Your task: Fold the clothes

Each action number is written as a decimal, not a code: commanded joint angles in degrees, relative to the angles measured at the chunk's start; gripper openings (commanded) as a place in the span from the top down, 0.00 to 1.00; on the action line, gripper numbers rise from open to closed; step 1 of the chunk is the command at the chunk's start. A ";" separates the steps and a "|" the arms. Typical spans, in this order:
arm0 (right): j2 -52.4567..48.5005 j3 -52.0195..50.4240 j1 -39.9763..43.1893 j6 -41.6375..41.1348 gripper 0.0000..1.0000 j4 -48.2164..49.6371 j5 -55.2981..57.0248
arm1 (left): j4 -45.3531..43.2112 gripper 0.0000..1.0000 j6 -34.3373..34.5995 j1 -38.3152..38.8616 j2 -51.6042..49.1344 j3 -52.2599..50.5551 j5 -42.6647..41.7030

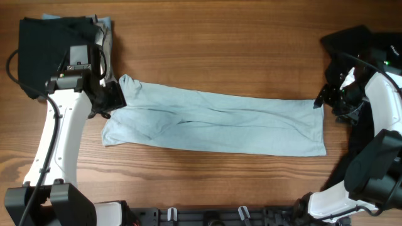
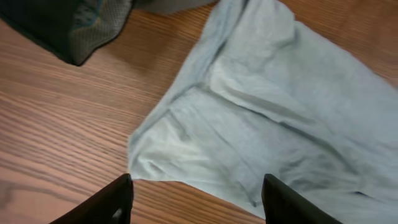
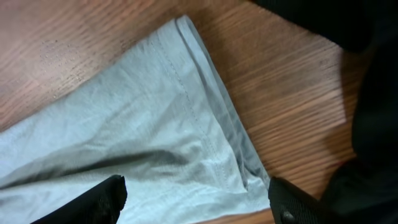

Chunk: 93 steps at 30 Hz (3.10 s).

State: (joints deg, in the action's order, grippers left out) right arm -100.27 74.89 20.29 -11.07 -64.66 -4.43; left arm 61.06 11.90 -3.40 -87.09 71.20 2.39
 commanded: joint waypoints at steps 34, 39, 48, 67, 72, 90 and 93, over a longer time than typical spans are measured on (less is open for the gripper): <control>-6.27 -19.96 7.06 10.86 0.96 17.44 -23.93 | -6.67 0.34 -7.19 3.04 -1.44 -6.32 -12.41; -6.23 -12.57 7.32 7.50 0.96 10.49 -17.35 | -6.67 0.34 -7.19 3.04 -1.44 -6.32 -12.41; -2.95 -2.12 7.08 6.58 0.96 4.33 -11.69 | -6.69 0.35 -7.19 3.04 -1.44 -6.32 -12.41; -1.84 -2.25 -17.03 -1.18 0.96 2.32 -13.90 | -7.93 0.36 -7.17 3.04 -1.44 -6.32 -12.41; -1.84 -2.25 -22.51 -8.44 0.96 2.56 -6.62 | -7.93 0.36 -7.17 3.04 -1.44 -6.32 -12.41; -1.84 -1.25 -20.61 -6.91 0.42 3.82 -8.83 | -7.91 0.37 -7.19 3.04 -1.44 -6.32 -12.41; -1.84 -1.57 -17.59 -6.86 0.74 5.16 -4.33 | -7.93 0.36 -7.19 3.04 -1.44 -6.32 -12.41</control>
State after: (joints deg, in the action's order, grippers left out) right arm -103.53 72.20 -0.49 -18.74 -60.60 -12.32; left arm 53.30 6.04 -0.56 -87.99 65.39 -9.15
